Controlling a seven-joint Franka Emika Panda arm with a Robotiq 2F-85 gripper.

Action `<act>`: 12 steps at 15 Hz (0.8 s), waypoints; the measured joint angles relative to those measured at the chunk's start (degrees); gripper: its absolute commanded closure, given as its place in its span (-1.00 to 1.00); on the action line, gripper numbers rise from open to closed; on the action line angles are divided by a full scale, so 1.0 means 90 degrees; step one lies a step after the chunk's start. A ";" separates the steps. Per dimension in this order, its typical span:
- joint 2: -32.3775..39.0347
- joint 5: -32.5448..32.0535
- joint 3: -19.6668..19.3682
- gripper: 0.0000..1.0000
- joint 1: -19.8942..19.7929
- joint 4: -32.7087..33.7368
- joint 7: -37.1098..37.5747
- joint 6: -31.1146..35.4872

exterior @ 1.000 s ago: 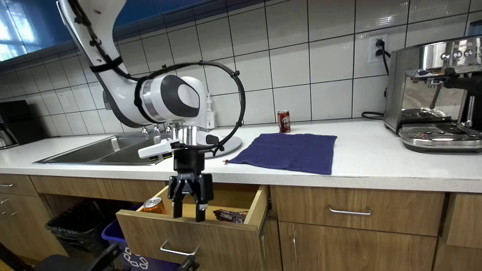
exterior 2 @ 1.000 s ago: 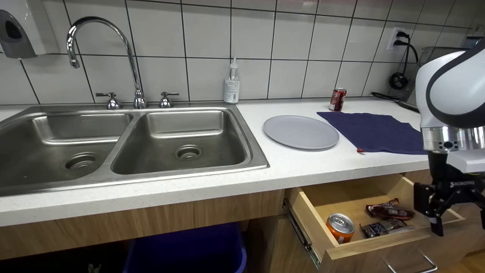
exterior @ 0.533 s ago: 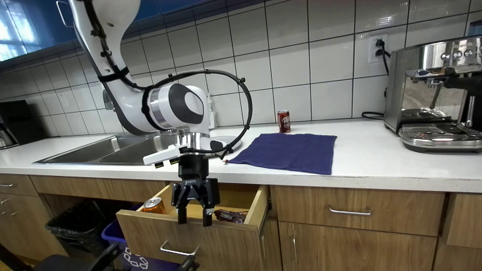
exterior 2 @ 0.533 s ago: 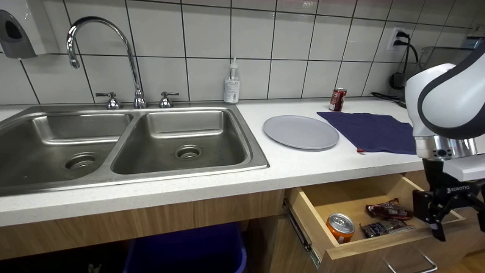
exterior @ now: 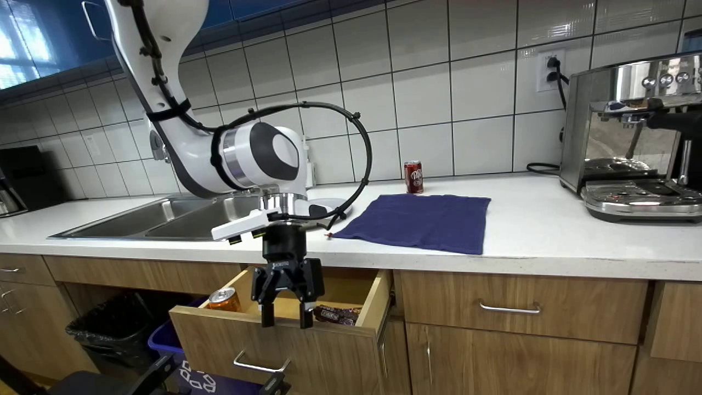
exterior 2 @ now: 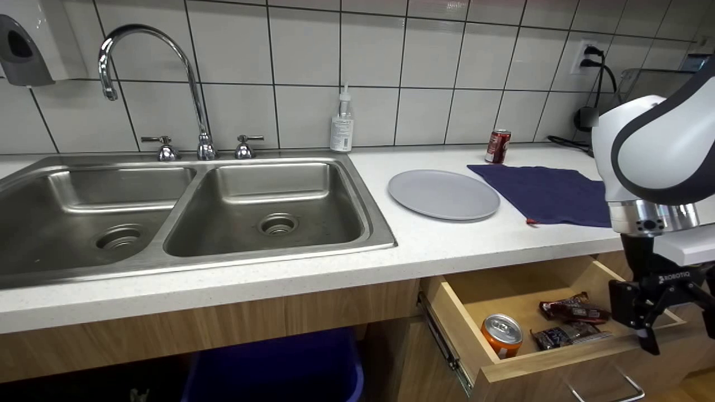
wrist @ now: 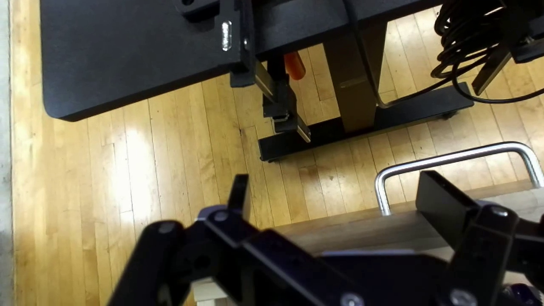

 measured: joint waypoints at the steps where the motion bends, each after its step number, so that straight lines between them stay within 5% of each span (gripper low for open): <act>1: 0.0008 -0.0009 0.0000 -1.00 0.0000 0.0011 -0.0017 -0.0010; 12: 0.0123 -0.0023 0.0000 -1.00 -0.0001 0.0061 -0.0397 -0.0067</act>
